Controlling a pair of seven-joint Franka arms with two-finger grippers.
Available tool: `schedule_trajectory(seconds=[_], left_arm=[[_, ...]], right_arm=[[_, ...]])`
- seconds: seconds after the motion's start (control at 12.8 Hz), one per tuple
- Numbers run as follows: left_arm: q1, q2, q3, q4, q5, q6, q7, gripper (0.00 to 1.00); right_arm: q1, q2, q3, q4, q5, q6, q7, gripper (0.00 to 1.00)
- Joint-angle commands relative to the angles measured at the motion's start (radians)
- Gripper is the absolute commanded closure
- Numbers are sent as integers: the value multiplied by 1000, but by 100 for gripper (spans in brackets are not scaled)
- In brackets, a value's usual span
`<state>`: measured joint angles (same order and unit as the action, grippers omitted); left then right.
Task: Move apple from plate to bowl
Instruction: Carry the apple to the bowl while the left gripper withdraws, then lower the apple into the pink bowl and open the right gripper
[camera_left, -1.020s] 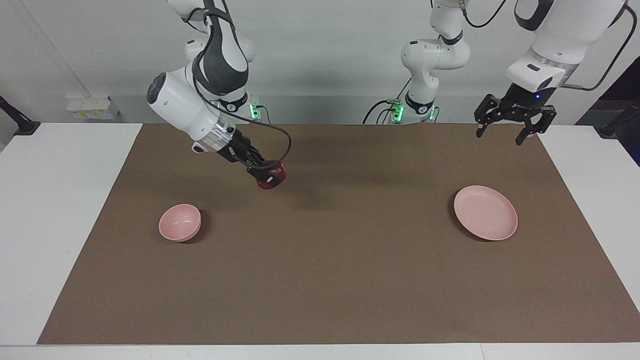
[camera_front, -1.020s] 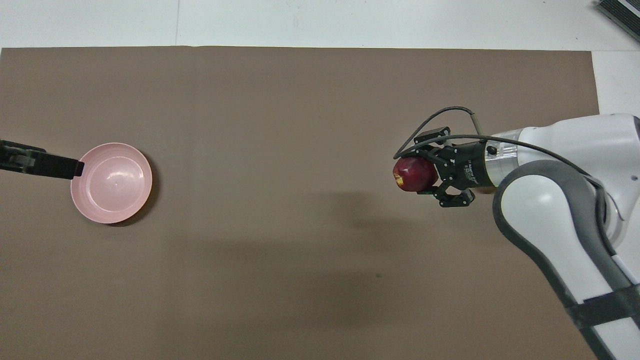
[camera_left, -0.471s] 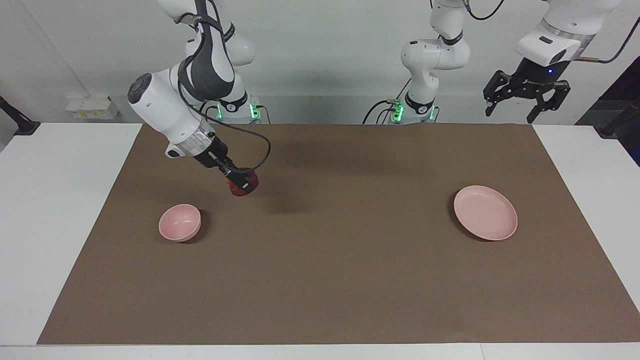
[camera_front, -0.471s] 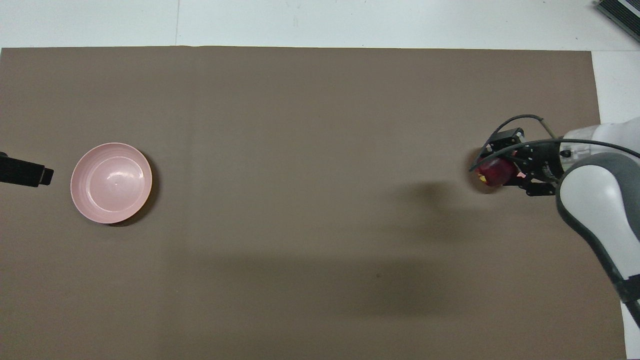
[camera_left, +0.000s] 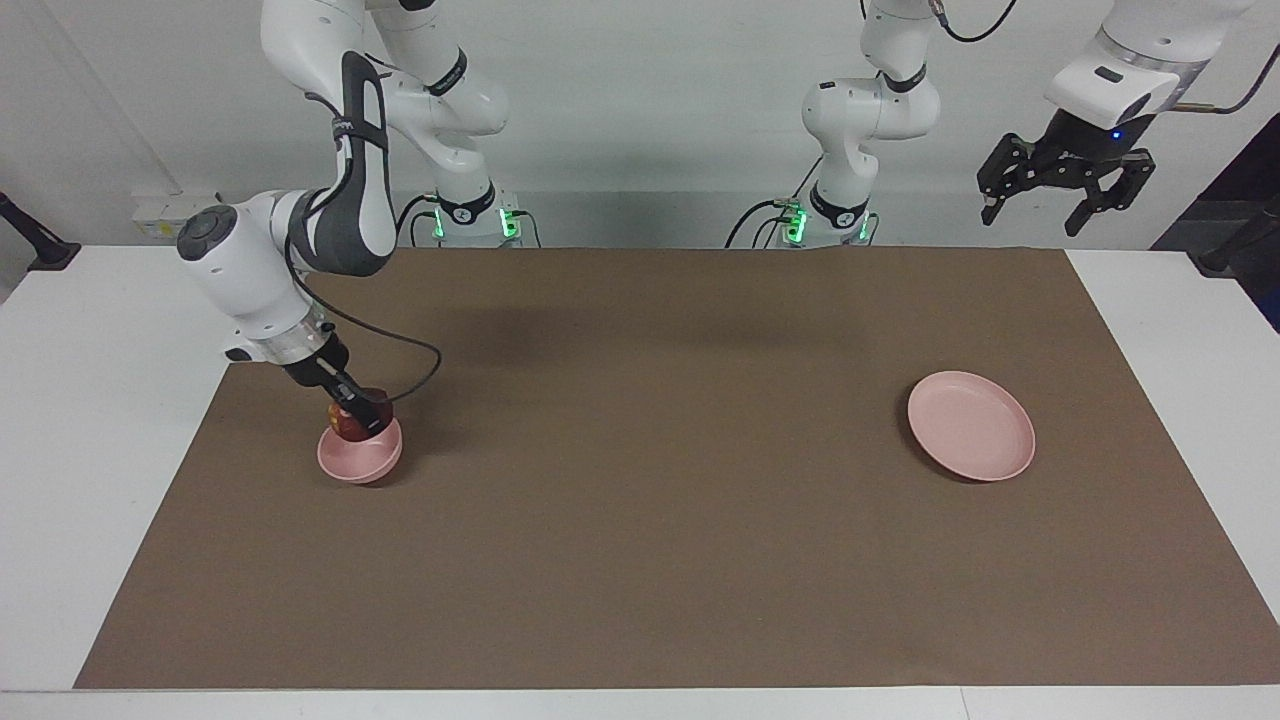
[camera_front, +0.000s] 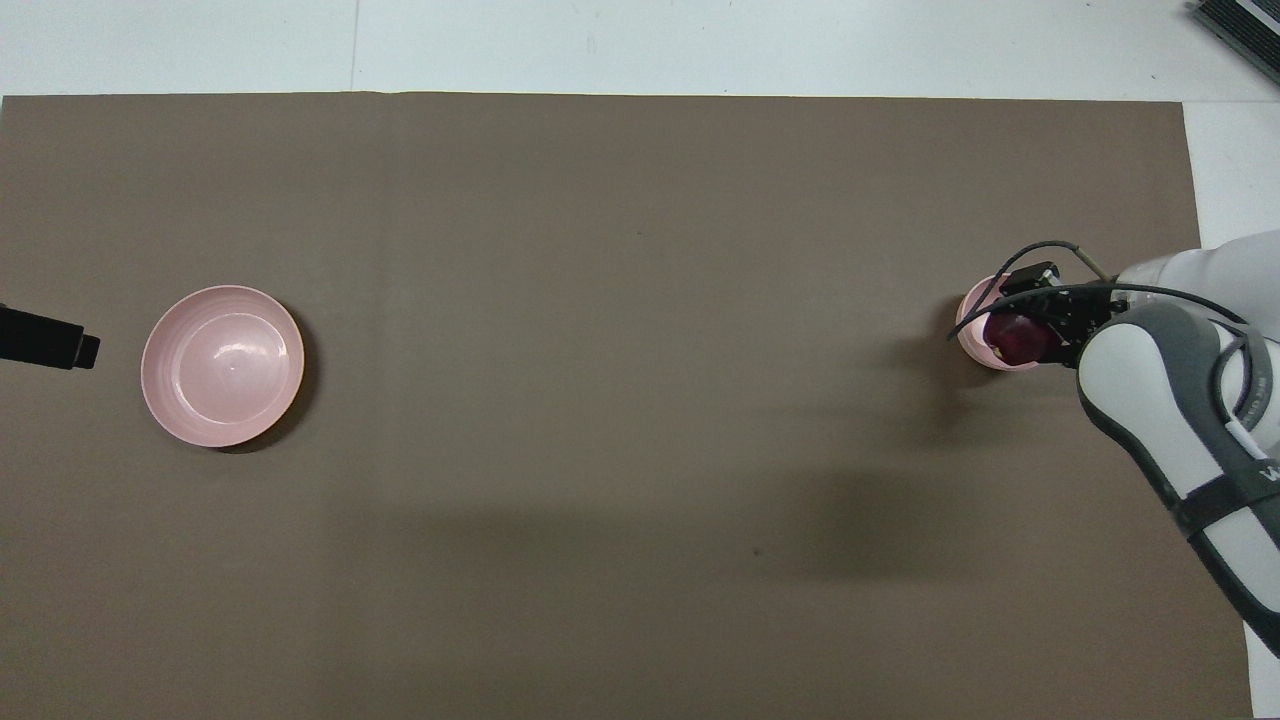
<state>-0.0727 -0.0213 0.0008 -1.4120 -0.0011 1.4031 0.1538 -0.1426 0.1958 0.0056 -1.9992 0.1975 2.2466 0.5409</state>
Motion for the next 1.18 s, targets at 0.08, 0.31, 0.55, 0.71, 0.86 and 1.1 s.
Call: schedule_trajectory(seconds=[0.08,0.31,0.55,0.71,0.86,1.1], left_arm=[[-1,-16,11,-24,26,-10,-39,0],[2,-16,13,-22,23,-16,-36,0],[2,-16,13,-22,21,-18,-36,0],[2,-16,13,-22,20,-16,-36,0],[2,-16,13,-22,20,-16,-36,0],[2,-16,13,-22,21,-16,-36,0]], right_arm=[[-28,42,11,2,-27,77,-1,100],[-26,100,13,2,-27,120,-1,100],[-18,103,14,26,-26,111,-1,0],[-9,77,20,48,-29,96,-12,0],[-8,31,23,51,-29,79,-36,0],[12,-10,24,85,-32,32,-224,0]])
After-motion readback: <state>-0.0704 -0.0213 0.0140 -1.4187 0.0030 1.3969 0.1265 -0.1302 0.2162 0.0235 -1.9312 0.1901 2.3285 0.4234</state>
